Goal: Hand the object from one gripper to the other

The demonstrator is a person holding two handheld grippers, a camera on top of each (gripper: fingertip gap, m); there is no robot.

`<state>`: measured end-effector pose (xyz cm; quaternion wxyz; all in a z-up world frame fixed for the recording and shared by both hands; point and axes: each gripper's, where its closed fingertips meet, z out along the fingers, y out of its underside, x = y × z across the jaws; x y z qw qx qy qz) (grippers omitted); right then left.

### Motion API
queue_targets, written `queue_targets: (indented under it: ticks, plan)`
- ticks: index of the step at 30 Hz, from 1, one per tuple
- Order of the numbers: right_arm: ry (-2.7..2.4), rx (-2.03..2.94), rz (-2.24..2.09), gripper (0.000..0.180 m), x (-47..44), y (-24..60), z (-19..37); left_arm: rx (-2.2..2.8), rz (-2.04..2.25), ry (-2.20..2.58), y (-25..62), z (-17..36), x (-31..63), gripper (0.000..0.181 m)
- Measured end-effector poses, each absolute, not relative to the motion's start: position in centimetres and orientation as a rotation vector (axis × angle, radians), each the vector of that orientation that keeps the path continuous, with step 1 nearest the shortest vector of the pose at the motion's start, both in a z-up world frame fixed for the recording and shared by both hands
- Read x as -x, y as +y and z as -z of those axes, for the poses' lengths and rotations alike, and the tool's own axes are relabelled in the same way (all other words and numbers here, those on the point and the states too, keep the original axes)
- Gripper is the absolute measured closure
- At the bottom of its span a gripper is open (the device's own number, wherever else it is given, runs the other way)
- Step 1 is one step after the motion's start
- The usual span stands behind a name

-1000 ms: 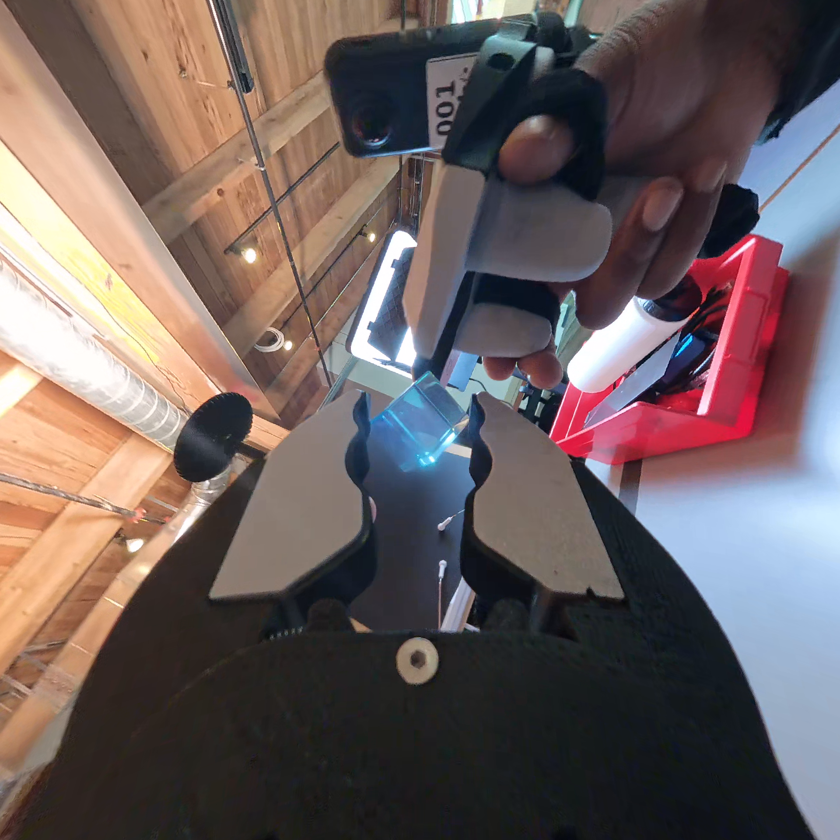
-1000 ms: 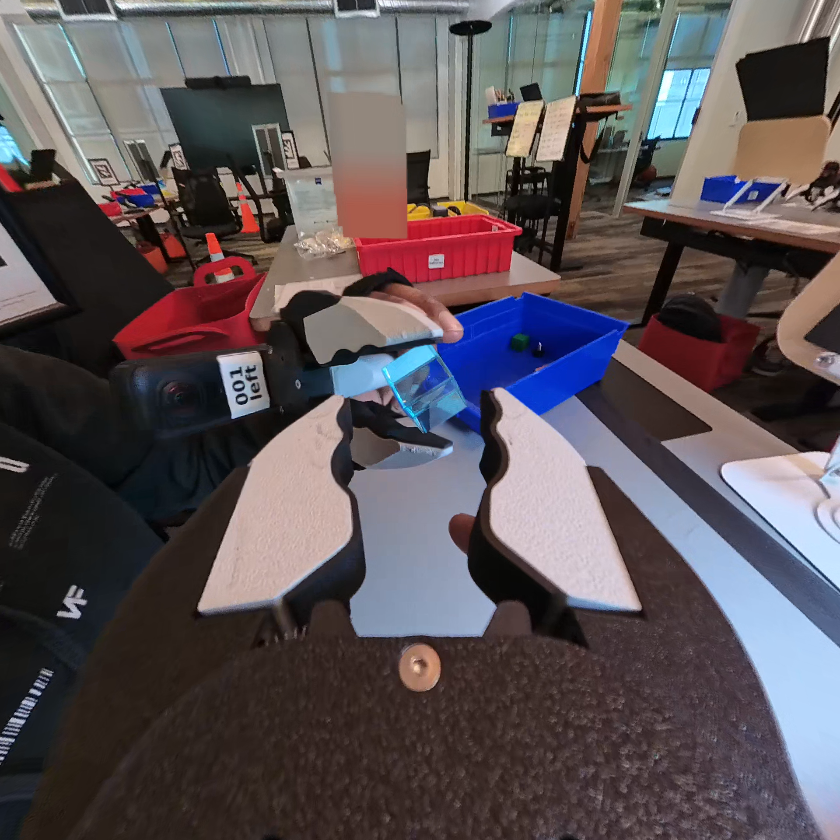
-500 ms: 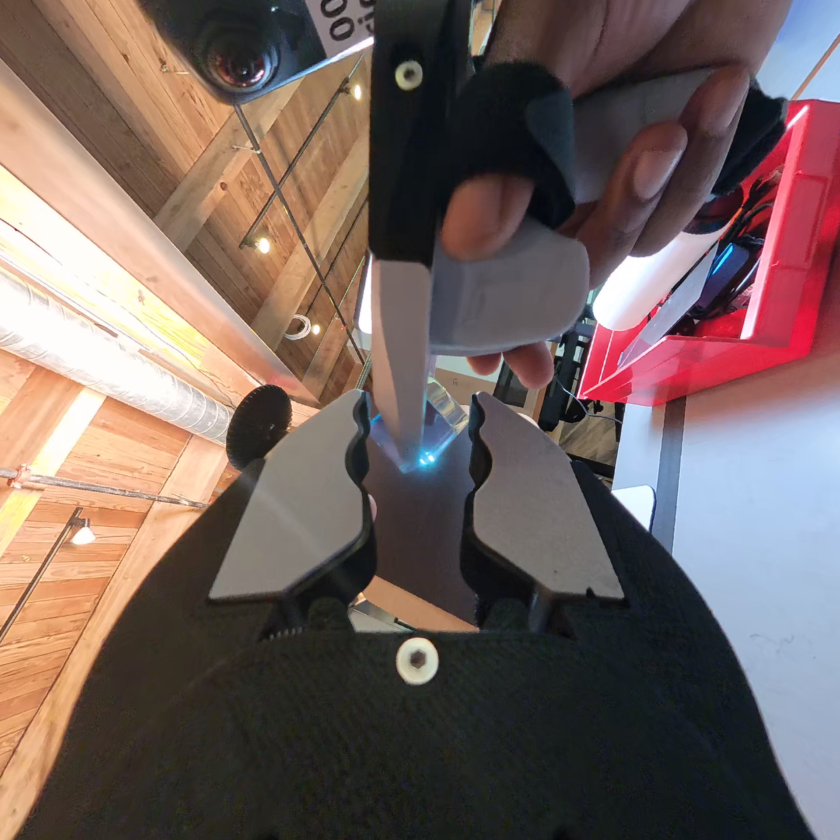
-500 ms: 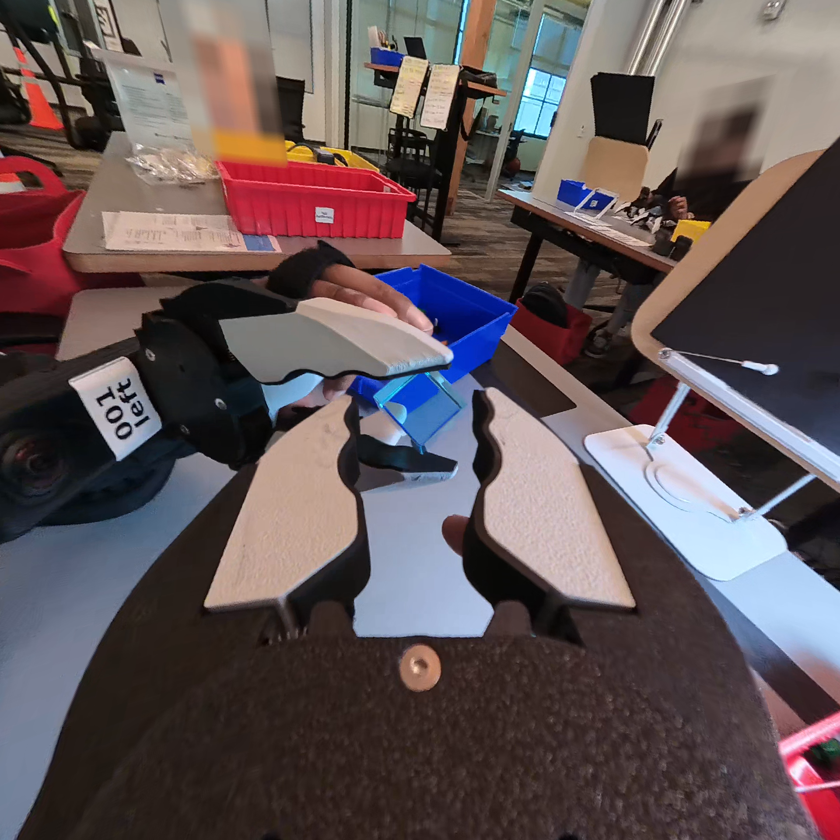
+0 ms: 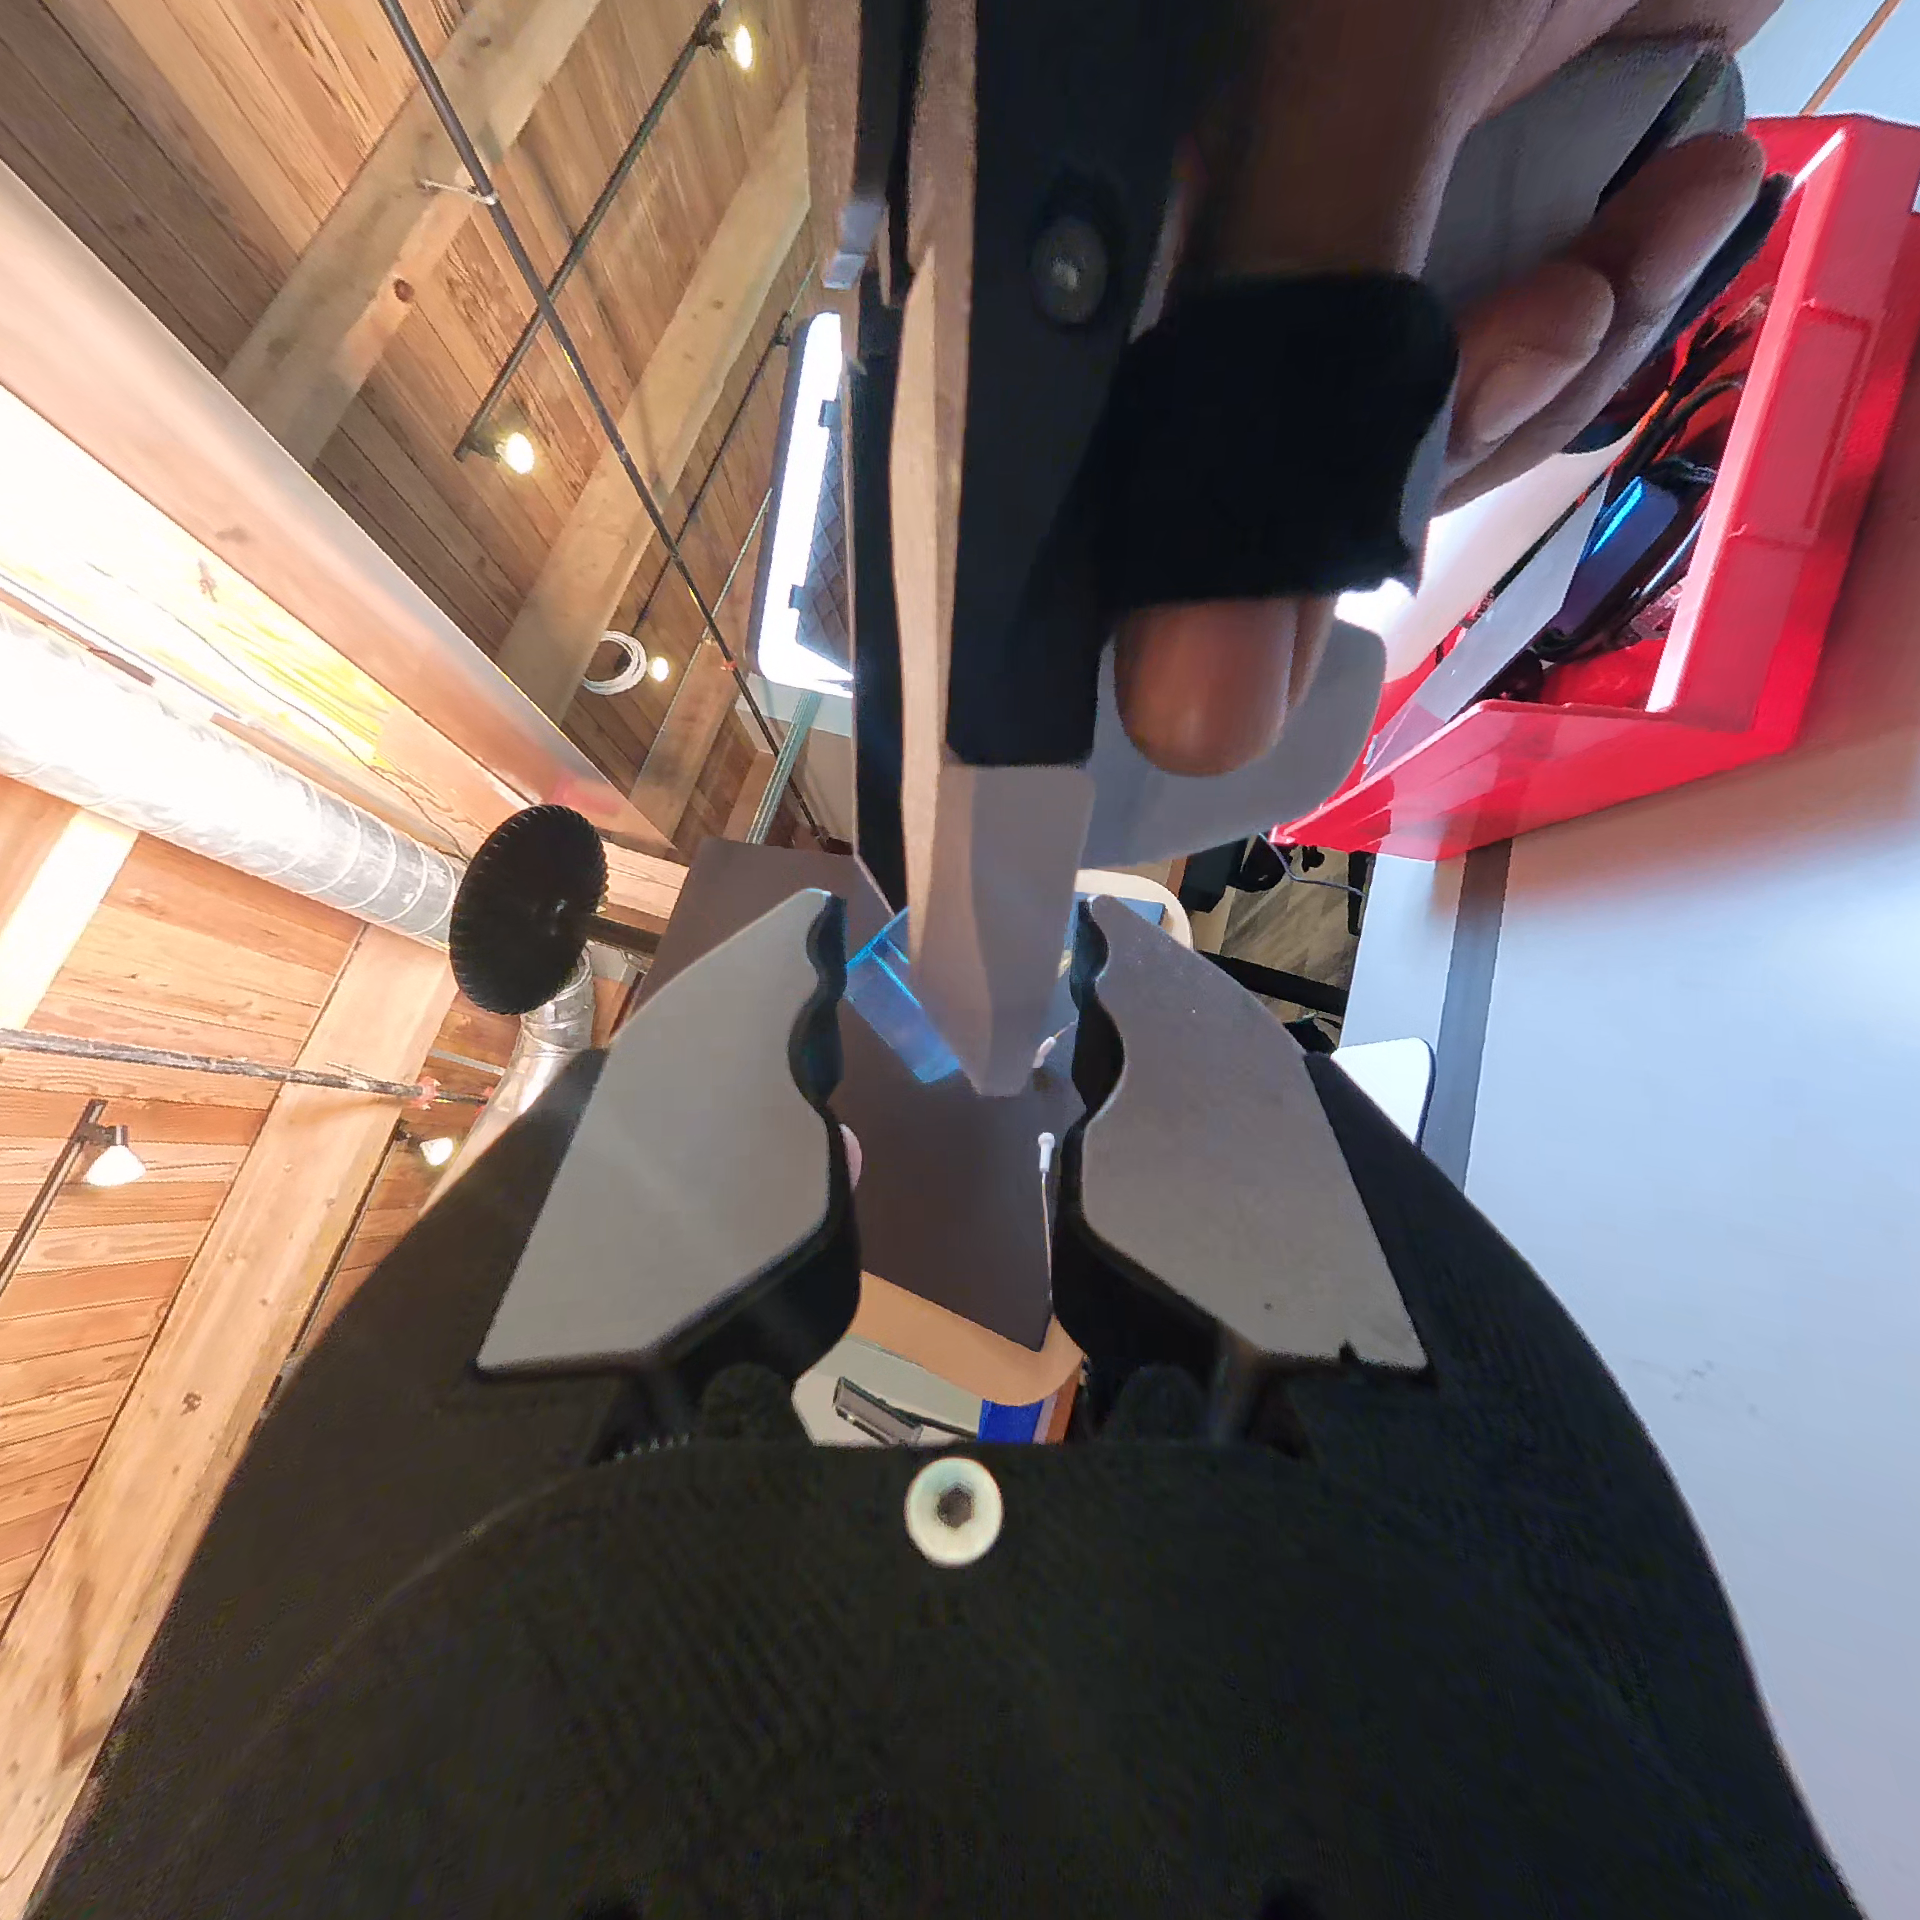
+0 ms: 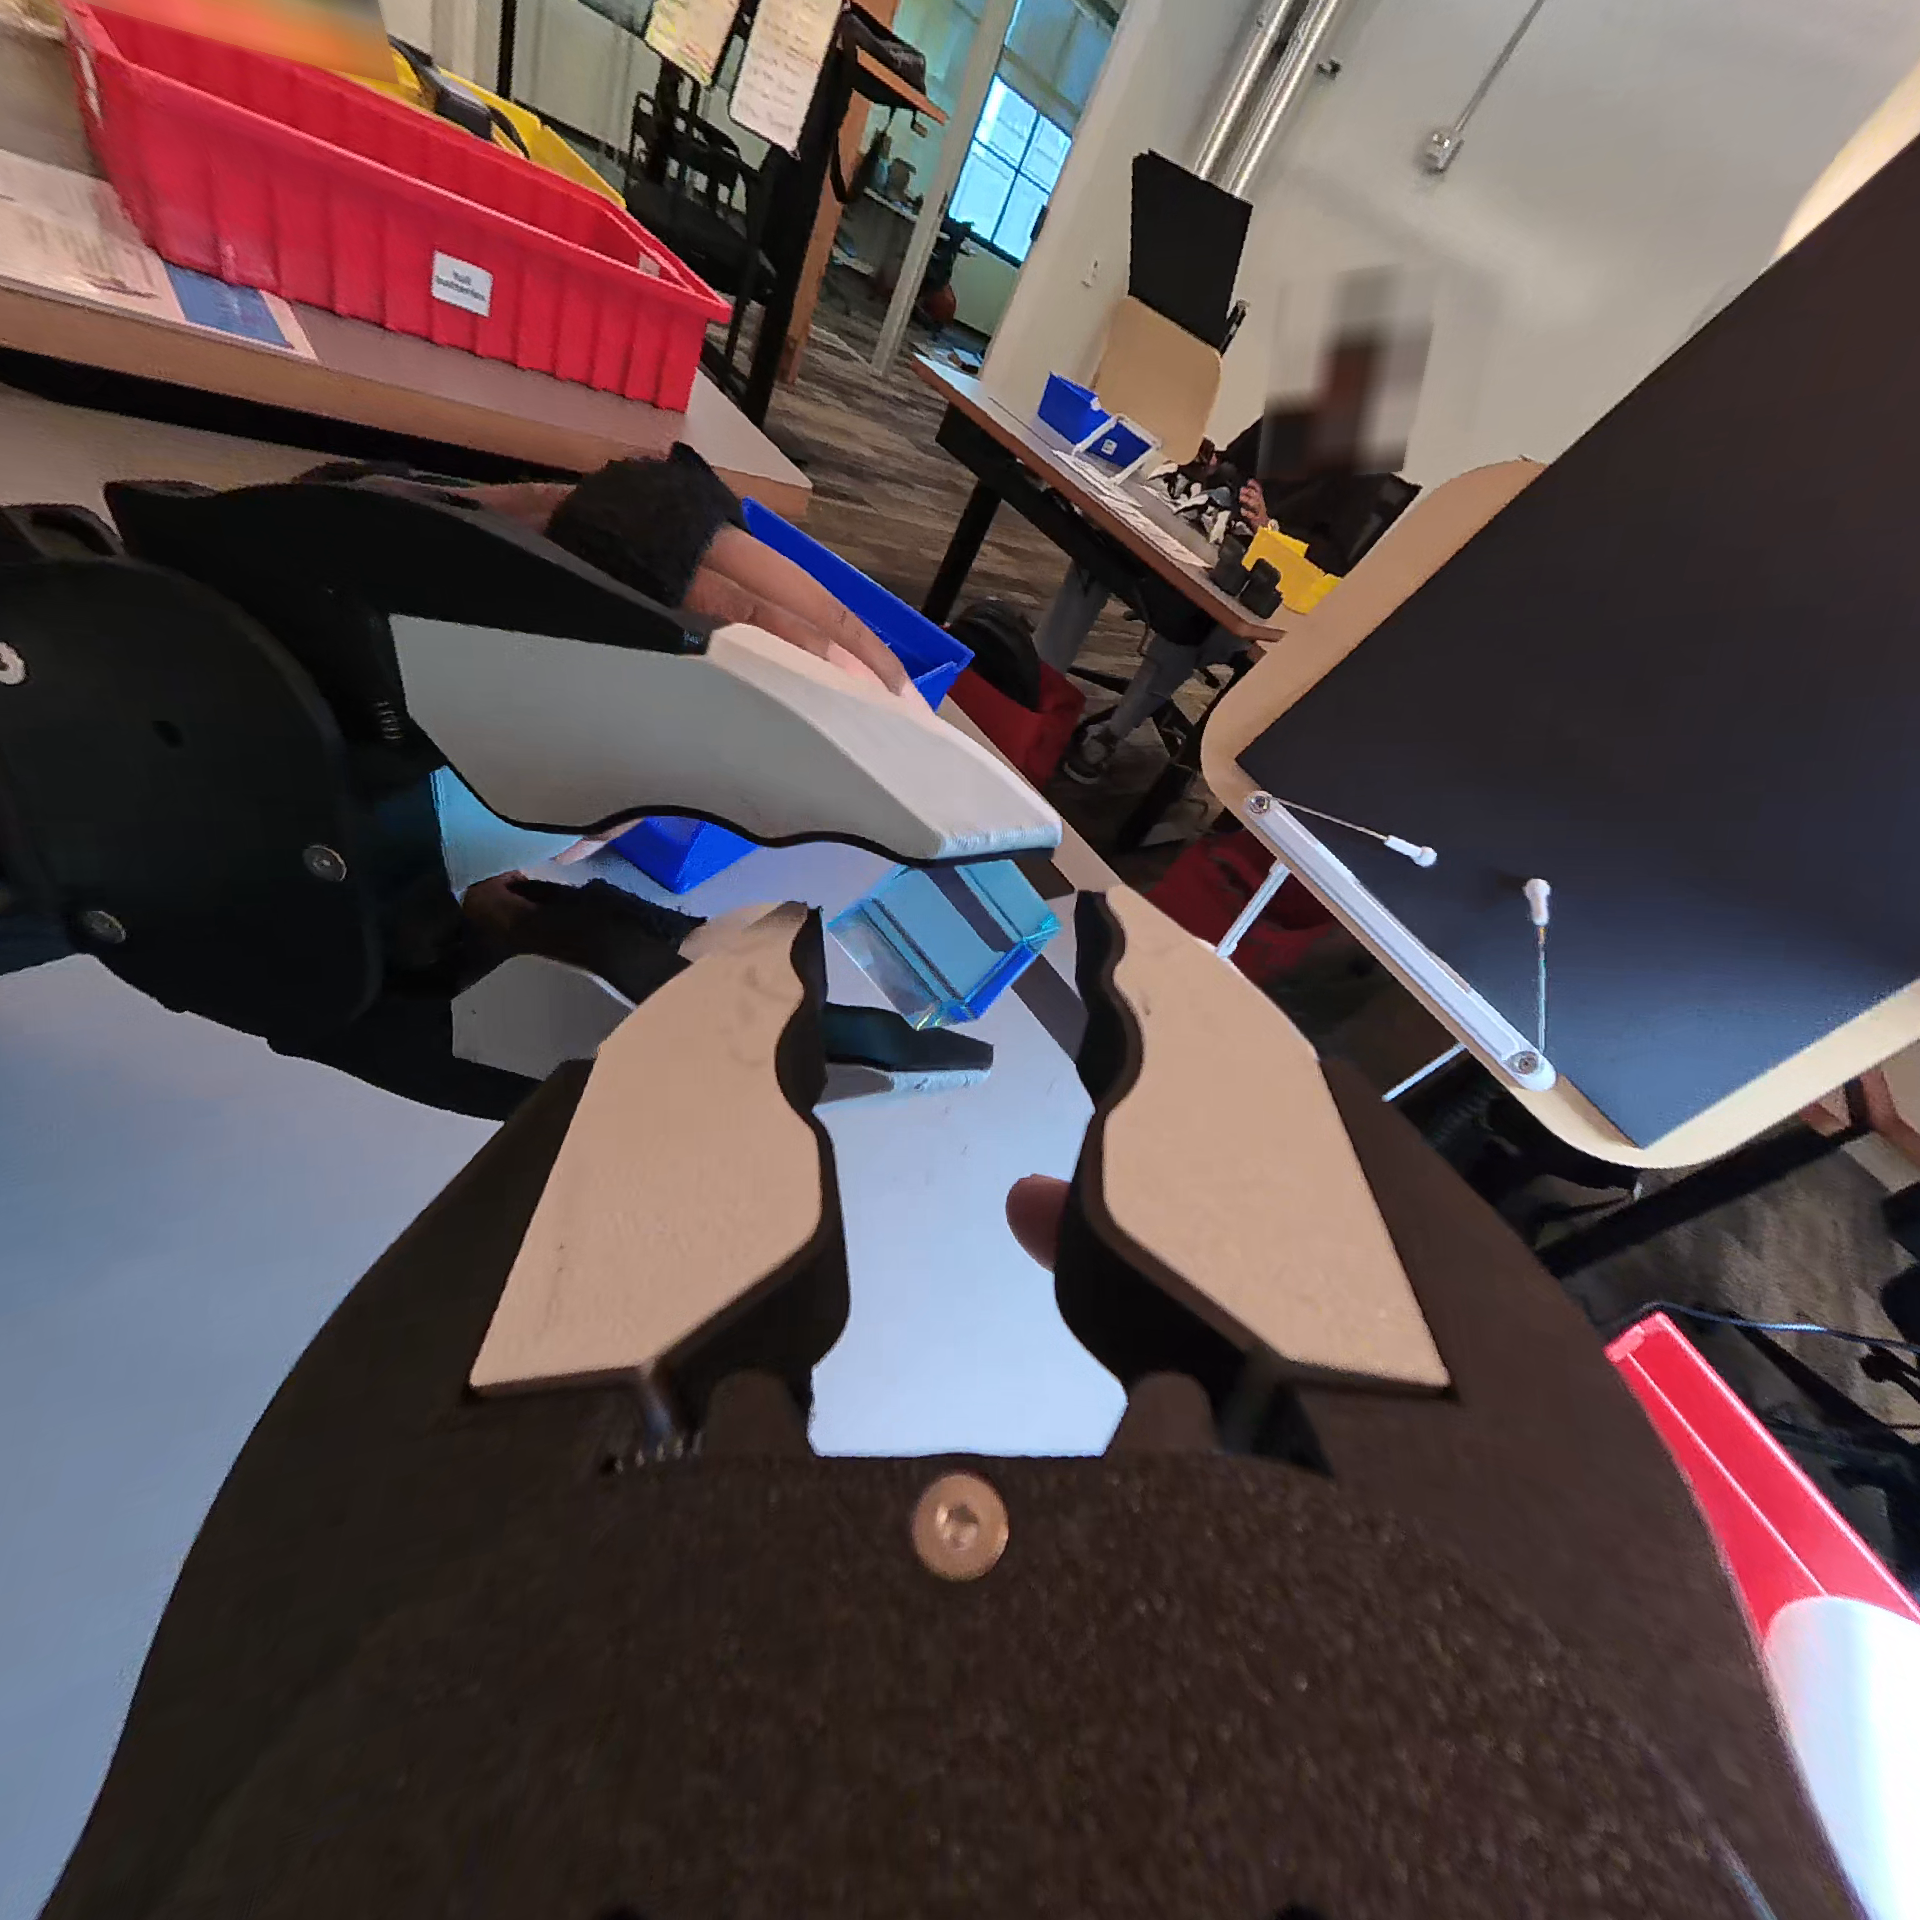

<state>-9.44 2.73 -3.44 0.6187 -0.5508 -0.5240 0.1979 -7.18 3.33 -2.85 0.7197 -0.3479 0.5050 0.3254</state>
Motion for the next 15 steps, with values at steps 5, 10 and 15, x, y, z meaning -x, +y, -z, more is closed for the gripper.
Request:
queue_targets:
  ticks: [5,10,15]
  plan:
    - [-1.188,1.275,-0.417,0.137,9.6,3.1,3.9,0.800,-0.733,1.130,3.8,3.3,7.3,0.139]
    - [-1.201,1.291,-0.480,0.137,9.6,3.2,4.1,0.846,-0.658,1.131,3.9,3.6,7.3,0.139]
    - [-1.197,1.232,-0.620,0.137,8.5,3.4,2.7,0.992,-0.339,1.050,3.7,2.5,8.0,0.130]
